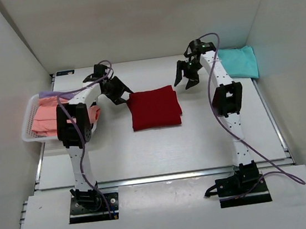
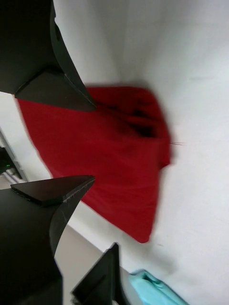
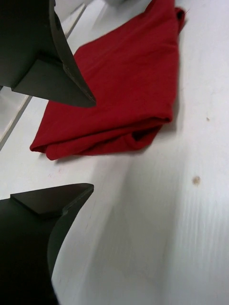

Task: Fold and stack the t-shirts
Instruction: Fold the long partially folded tshirt into a neat square, then put the neatly folded tshirt into the corner of the board with the right arm

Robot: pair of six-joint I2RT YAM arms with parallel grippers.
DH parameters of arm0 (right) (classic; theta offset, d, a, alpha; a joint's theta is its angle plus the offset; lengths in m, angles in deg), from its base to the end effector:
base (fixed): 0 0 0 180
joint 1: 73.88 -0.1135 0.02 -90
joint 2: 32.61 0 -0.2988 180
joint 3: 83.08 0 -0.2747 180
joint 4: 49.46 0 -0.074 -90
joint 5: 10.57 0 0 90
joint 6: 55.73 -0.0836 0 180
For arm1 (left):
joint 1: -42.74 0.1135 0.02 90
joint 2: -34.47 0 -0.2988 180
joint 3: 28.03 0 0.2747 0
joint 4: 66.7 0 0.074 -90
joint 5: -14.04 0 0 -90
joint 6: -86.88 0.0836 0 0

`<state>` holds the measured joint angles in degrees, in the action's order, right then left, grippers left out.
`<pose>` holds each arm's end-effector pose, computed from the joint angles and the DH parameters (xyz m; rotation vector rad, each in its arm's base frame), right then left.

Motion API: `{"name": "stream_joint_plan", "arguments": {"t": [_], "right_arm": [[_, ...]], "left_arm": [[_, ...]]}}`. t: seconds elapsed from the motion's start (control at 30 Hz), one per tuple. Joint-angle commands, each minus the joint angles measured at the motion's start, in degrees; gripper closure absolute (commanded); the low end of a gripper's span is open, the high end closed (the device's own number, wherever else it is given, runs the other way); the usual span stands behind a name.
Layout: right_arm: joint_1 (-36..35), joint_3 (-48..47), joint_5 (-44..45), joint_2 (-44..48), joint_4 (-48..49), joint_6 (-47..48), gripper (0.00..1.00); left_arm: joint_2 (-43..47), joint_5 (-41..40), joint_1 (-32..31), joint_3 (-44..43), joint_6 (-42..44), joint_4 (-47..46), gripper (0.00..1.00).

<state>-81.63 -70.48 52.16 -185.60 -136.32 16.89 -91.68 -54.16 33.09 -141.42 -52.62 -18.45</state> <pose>0.5864 0.1185 0.1762 0.1328 2.8480 0.7702 0.5249 -0.1207 0.1615 -0.8151 2.6537 -0.8182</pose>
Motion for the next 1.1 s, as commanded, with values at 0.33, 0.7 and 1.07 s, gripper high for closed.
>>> {"name": "stream_joint_plan", "arguments": {"t": [0.33,0.7,1.07], "right_arm": [[-7.7,10.2,15.0,11.6,-2.9,3.8,0.32],[-4.4,77.9,5.9,55.6,33.1,0.7,0.23],[-6.0,79.1,1.8,41.1,54.6,-2.1,0.22]], "left_arm": [[30.6,2.2,-0.2,21.6,-0.6,-2.8,0.34],[40.1,3.8,-1.6,31.5,-1.8,-4.5,0.34],[47.6,2.4,-1.3,38.5,-3.9,-4.6,0.37]]}}
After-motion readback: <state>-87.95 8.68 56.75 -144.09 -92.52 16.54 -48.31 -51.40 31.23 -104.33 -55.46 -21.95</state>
